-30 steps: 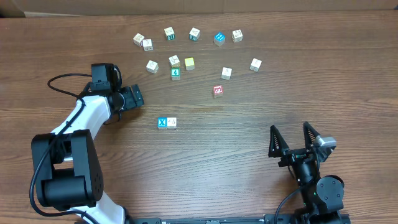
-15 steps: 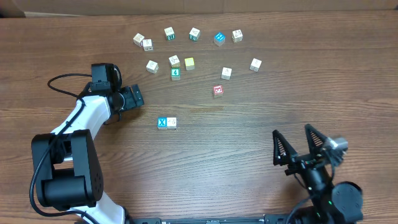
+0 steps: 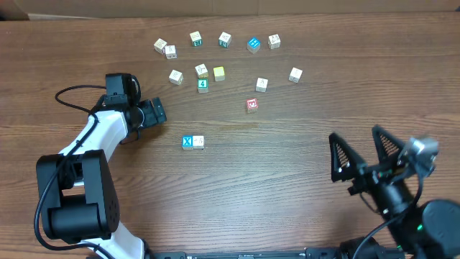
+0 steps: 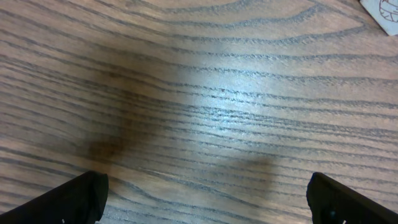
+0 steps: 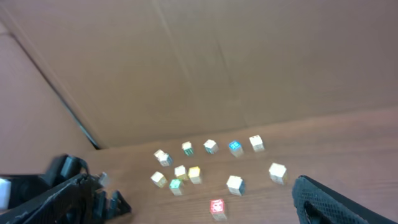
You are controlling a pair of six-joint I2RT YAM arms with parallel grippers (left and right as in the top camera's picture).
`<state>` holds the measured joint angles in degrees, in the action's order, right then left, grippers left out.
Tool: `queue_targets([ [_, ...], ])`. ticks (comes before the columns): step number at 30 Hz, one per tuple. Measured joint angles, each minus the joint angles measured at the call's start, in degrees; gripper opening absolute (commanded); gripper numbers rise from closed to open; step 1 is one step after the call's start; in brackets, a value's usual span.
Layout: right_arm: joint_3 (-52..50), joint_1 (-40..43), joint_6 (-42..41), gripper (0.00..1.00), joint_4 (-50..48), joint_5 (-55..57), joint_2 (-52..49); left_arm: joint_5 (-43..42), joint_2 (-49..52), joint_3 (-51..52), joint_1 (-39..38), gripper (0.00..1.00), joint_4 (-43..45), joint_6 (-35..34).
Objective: Form a horizontal line
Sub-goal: 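Raise the right arm and reach toward the ice-cream picture block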
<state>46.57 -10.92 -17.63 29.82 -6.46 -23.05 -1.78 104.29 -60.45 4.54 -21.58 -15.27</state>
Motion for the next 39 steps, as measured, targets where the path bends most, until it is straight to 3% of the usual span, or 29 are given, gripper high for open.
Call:
queue_targets([
  [11,37.3,0.0,2.5,1.0,13.1,-4.7,-30.3,-0.2,0.0,0.0,0.0,1.0,0.0,0.0],
  [17,57.9,0.0,2.6,1.0,28.7,-9.2,-47.2,-0.2,0.0,0.1,0.0,1.0,0.0,0.0],
  [22,61.5,0.0,2.7,1.0,36.3,-9.7,-57.4,-0.2,0.0,0.1,0.0,1.0,0.0,0.0],
  [30,61.5,0.0,2.0,1.0,37.2,-10.5,-69.6,-0.2,0.0,0.1,0.0,1.0,0.0,0.0],
  [31,61.5,0.0,1.9,0.96,37.1,-11.4,-71.0,-0.2,0.0,0.1,0.0,1.0,0.0,0.0],
  [32,61.5,0.0,1.8,0.86,37.1,-11.8,-71.7,-0.2,0.0,0.1,0.0,1.0,0.0,0.0],
  [35,61.5,0.0,1.2,0.41,37.1,-13.1,-74.5,-0.2,0.0,0.1,0.0,0.99,0.0,0.0],
  [37,61.5,0.0,1.3,0.23,37.1,-13.5,-76.5,-0.2,0.0,0.1,0.0,1.0,0.0,0.0],
  [39,61.5,0.0,1.0,0.14,37.1,-13.7,-78.6,-0.2,0.0,0.1,0.0,1.0,0.0,0.0],
])
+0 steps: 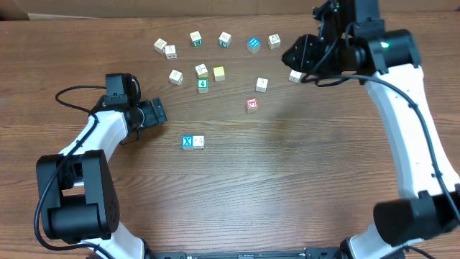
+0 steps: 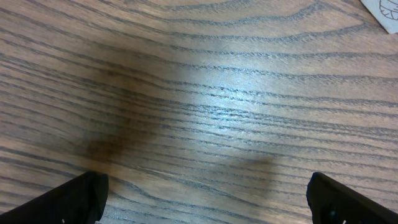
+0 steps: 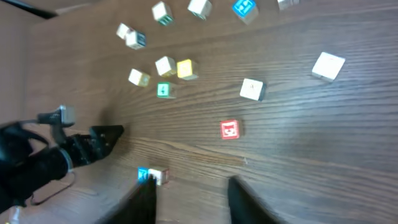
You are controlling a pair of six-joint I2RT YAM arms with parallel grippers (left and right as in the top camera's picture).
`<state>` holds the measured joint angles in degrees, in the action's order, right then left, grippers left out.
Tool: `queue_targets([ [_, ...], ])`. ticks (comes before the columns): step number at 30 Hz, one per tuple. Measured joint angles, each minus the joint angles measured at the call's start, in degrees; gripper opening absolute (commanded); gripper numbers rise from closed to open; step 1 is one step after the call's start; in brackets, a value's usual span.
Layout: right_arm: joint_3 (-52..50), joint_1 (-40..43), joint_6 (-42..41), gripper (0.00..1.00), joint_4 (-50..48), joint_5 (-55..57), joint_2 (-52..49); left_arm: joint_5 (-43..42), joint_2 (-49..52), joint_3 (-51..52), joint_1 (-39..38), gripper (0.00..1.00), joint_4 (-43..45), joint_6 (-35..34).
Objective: Form a horizontal line
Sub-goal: 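Raise the right arm and reach toward the ice-cream picture block, then lower the right gripper and grasp the ice-cream picture block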
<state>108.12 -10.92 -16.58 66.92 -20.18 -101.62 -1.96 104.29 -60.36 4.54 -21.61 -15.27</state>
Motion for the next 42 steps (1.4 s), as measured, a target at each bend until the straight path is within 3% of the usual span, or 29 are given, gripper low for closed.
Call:
queue_targets([
  [2,0.0,0.0,-0.4,0.04,0.0,0.2,-1.8,0.0,0.0,0.0,0.0,0.99,0.0,0.0],
  [6,0.0,0.0,-3.2,0.05,0.0,2.1,-4.7,0.0,0.0,0.0,0.0,1.0,0.0,0.0],
  [10,0.0,-0.9,-4.7,0.27,-0.1,5.2,-6.3,0.0,0.0,0.0,0.0,0.99,0.0,0.0],
  [13,0.0,-2.7,-5.3,0.53,-0.3,8.1,-6.7,0.0,0.0,0.0,0.0,0.99,0.0,0.0],
  [15,0.0,-4.8,-6.1,0.61,-0.4,10.9,-7.0,0.0,0.0,0.0,0.0,1.0,0.0,0.0],
  [18,0.0,-7.3,-5.9,0.63,-0.9,13.7,-7.9,0.0,0.0,0.0,0.0,1.0,0.0,0.0],
  [22,0.0,-9.9,-5.8,0.73,-2.5,16.2,-10.6,0.0,0.0,0.0,0.0,0.99,0.0,0.0],
  [42,-1.0,-14.0,-5.9,0.73,-6.3,18.7,-19.1,0.0,0.0,0.0,0.0,0.99,0.0,0.0],
])
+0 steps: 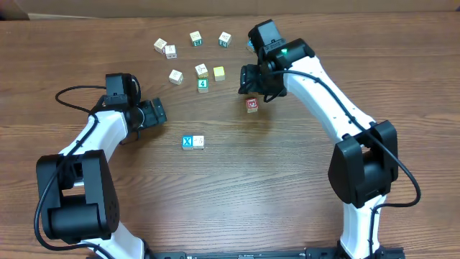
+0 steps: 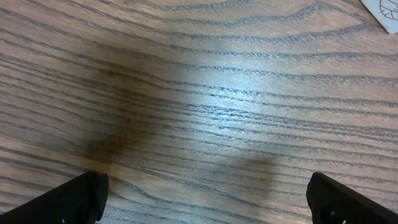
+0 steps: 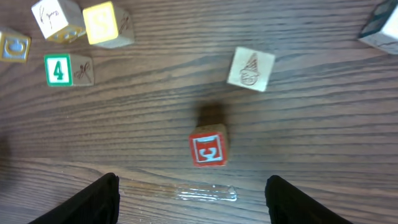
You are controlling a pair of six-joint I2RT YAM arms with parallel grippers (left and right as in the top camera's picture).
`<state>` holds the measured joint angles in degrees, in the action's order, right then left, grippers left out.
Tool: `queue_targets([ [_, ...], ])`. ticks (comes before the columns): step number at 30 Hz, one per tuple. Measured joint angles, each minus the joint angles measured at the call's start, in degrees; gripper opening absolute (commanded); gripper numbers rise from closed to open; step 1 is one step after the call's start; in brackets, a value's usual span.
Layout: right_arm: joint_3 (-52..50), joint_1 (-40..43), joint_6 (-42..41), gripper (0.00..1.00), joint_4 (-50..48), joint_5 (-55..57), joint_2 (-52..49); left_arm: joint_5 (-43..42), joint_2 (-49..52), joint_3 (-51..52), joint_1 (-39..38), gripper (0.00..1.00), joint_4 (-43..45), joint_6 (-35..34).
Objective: Form a horizontal line
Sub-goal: 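Lower the right gripper and grasp the ice-cream picture block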
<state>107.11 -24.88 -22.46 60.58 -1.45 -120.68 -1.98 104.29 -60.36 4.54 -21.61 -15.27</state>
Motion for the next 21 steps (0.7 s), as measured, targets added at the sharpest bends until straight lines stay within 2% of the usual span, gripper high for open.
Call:
queue_targets([
  [21,0.0,-1.0,0.0,0.76,-3.0,4.5,0.0,0.0,0.0,0.0,0.0,0.99,0.0,0.0],
])
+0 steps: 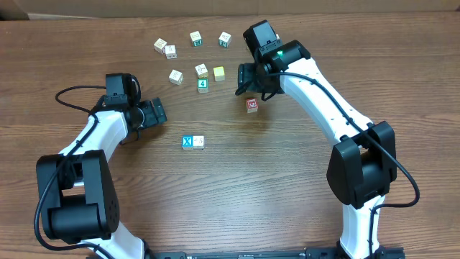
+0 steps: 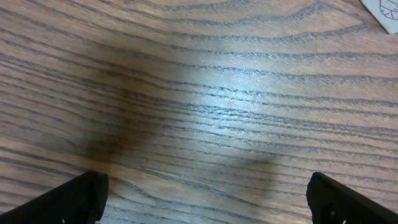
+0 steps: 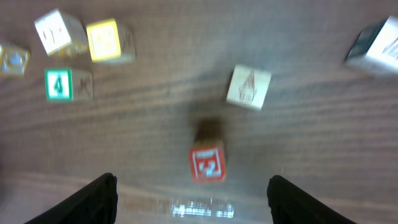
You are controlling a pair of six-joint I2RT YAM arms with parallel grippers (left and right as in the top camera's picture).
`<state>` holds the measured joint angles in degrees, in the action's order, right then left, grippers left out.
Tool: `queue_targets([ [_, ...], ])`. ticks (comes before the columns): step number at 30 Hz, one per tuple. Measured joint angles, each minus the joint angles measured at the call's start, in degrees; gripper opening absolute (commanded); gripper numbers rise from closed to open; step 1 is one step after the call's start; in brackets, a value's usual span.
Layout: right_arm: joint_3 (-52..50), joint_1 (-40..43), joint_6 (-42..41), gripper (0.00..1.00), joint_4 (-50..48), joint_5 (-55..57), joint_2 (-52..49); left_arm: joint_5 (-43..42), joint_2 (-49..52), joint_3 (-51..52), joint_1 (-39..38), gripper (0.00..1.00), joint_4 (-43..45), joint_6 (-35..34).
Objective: Form a horizontal line
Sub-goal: 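Lower the right gripper and grasp the ice-cream picture block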
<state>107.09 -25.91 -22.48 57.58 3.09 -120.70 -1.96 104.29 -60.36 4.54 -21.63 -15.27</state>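
Small lettered cubes lie on the wooden table. A blue X cube (image 1: 187, 142) and a pale cube (image 1: 198, 142) touch side by side, forming a short row. A red cube (image 1: 251, 105) (image 3: 208, 161) lies alone near the middle. My right gripper (image 1: 253, 89) (image 3: 191, 198) hangs open just above and behind the red cube, which sits between its fingertips (image 3: 93, 198) in the right wrist view. My left gripper (image 1: 157, 111) (image 2: 205, 194) rests open over bare wood, left of the row.
Several loose cubes are scattered at the back: a green 4 cube (image 1: 203, 84) (image 3: 58, 84), a yellow cube (image 1: 218, 73) (image 3: 104, 41), a pale cube (image 3: 249, 87), and others (image 1: 195, 38) along the far edge. The left arm's cable (image 1: 72, 93) lies at left.
My right gripper has shifted slightly left and back over the red cube, still open. The left arm and all cubes are unchanged.
My right arm was first low at the front right, far from the cubes. Then it reached over the back right near the cubes there. Then it hung open over the red cube, where it still is. The left gripper stayed open in place throughout.
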Motion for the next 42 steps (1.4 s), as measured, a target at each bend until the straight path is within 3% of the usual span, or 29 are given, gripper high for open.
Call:
queue_targets([
  [9,0.0,0.1,-0.9,0.77,-7.4,5.3,-0.7,0.0,0.0,0.0,0.0,1.0,0.0,0.0],
  [22,0.0,1.6,-7.9,0.74,-9.4,9.3,-7.3,0.0,0.0,0.0,0.0,0.99,0.0,0.0],
  [29,-0.1,1.9,-8.8,0.56,-10.5,9.4,-11.1,0.0,0.0,0.0,0.0,1.0,0.0,0.0],
  [40,-0.2,1.9,-9.0,0.49,-10.9,9.4,-11.8,0.0,0.0,0.0,0.0,0.99,0.0,0.0],
  [42,-0.2,1.9,-9.0,0.42,-10.9,9.4,-11.8,0.0,0.0,0.0,0.0,1.0,0.0,0.0],
])
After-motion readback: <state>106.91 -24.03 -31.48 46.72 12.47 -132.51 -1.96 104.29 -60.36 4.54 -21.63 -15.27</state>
